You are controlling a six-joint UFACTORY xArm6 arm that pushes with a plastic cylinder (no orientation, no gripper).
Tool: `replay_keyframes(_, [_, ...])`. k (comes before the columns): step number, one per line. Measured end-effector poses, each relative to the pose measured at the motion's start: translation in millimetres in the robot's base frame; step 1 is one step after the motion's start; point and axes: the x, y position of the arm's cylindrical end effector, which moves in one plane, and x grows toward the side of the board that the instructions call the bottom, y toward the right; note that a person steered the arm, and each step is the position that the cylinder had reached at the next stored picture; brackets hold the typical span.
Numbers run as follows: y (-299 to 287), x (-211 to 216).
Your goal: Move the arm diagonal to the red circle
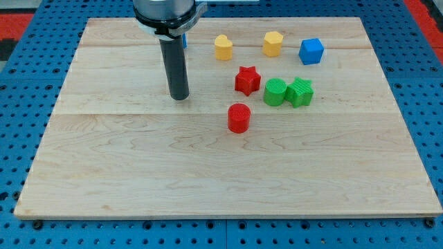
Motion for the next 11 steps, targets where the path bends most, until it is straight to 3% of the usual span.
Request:
replay_keyframes(3, [-10.1,2.0])
replay_keyframes(7, [32.3,125.0])
replay_keyframes(11, [40.7,137.1])
